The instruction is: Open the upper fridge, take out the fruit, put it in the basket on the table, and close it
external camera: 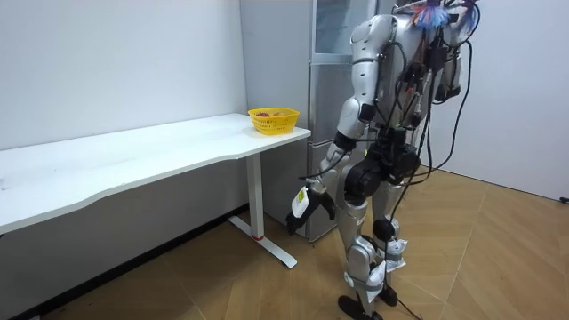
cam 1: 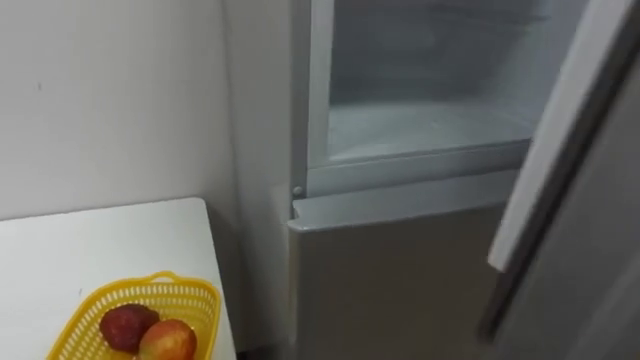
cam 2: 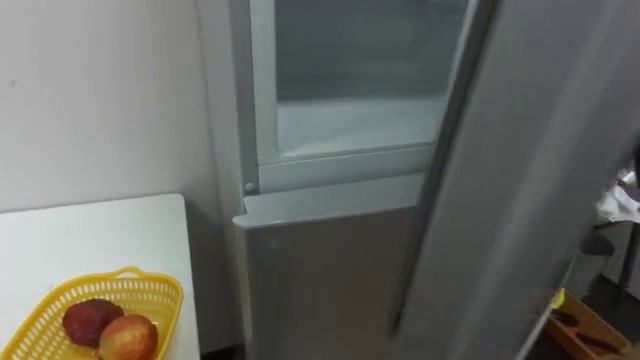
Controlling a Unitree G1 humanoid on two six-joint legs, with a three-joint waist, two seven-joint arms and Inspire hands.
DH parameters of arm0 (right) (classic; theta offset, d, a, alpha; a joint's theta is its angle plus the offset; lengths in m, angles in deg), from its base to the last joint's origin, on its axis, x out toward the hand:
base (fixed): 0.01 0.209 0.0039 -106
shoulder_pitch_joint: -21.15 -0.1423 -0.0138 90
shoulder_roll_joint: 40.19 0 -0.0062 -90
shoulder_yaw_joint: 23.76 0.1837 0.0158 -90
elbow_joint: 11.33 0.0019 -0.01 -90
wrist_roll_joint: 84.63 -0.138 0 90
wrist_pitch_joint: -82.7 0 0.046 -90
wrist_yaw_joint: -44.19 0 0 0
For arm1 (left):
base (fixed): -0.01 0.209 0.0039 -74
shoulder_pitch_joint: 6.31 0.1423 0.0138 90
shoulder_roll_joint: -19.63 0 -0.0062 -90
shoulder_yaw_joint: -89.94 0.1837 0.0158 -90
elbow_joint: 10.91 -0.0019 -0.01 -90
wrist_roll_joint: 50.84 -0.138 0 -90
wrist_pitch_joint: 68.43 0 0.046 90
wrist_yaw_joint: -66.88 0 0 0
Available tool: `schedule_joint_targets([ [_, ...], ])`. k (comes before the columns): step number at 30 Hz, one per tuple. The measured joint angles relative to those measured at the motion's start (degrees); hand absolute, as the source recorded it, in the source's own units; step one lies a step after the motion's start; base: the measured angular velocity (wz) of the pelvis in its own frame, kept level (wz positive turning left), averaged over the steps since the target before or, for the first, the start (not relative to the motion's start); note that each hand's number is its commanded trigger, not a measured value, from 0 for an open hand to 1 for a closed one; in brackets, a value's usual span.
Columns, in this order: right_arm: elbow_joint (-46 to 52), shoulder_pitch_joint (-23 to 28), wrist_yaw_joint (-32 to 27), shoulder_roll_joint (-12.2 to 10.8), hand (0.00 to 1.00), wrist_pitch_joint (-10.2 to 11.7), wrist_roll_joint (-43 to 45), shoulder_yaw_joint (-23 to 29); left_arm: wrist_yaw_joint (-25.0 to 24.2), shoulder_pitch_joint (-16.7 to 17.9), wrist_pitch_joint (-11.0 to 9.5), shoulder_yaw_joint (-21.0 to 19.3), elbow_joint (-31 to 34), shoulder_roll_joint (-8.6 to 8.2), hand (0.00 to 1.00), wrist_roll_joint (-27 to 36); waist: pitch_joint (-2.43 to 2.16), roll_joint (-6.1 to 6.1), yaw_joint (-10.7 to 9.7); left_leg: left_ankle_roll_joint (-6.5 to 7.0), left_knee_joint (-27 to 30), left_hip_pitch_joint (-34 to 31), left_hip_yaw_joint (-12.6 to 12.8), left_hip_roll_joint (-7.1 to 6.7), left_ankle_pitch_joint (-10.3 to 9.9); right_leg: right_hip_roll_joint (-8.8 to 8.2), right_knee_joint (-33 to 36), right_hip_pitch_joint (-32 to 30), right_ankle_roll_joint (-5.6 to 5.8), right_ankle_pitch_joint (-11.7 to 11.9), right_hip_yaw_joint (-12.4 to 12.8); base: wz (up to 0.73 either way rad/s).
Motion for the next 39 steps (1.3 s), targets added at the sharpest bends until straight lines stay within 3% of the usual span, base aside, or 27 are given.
schedule_joint_targets([
  [3, 0.0, -0.39, 0.94, 0.0, 0.0, 0.0, 1.15, -1.39, 0.0, 0.05, 0.0, -0.01, -0.48, 0.12, 0.0, 0.02, -0.13, -0.58, 0.92, -0.11, 0.13, 0.04, -1.59, -0.05, 0.05, -0.14, -0.5, 0.73, -0.11, -0.01, -1.45, 0.27],
  [4, 0.0, -0.58, 1.37, 0.02, 0.0, 0.0, 1.17, -1.59, 0.0, 0.05, 0.0, -0.02, -0.62, 0.12, 0.0, 0.01, 0.13, -0.72, 1.8, -0.18, 0.4, 0.06, -1.97, -0.04, 0.1, -0.12, -0.91, 1.36, -0.16, 0.02, -1.61, 0.16],
  [6, -0.01, -1.55, 2.02, 0.11, 0.0, 0.0, 1.18, -2.95, 0.0, 0.15, 0.0, -0.03, -0.71, 0.09, 0.0, -0.01, 0.15, -1.07, 2.44, -0.23, 0.42, -0.1, -2.29, 0.0, 0.12, -0.12, -1.06, 1.41, -0.19, 0.04, -1.95, 0.12],
  [11, 0.0, -3.02, 4.42, 0.43, 0.0, 0.0, 1.43, -3.32, 0.01, 0.37, 0.01, -0.67, -1.38, -0.09, 0.0, 0.0, 0.19, -0.77, 3.49, -0.25, 0.41, -0.46, -3.96, -0.12, 0.09, -0.36, -1.09, 1.77, -0.17, 0.05, -3.9, 0.18],
  [15, 0.01, -3.19, 5.46, 0.44, 0.0, 0.0, 1.41, -3.96, 0.02, 0.45, 0.06, -0.72, -1.39, -0.18, 0.0, -0.01, 0.32, -0.16, 3.54, -0.25, 0.24, -0.25, -4.29, -0.11, 0.09, -0.44, -1.12, 2.15, -0.16, 0.04, -4.67, 0.05],
  [22, 0.0, -3.2, 6.07, 0.44, 0.0, 0.0, 1.42, -4.31, 0.03, 0.46, 0.09, -1.34, -1.47, -0.43, 0.0, -0.03, -0.22, 0.79, 3.4, -0.28, 0.35, -0.05, -4.26, -0.15, 0.13, -0.54, -0.98, 2.46, -0.17, 0.04, -4.7, 0.0],
  [39, -0.05, -3.22, 6.59, 0.46, 0.0, 0.03, 1.51, -3.89, -0.04, 0.63, 0.07, -1.86, -1.38, -0.52, 0.0, -0.04, -0.08, 0.54, 2.87, -0.38, 1.02, -0.53, -4.36, -0.23, 0.23, -0.65, -1.45, 2.55, -0.41, -0.14, -4.76, 0.0],
])
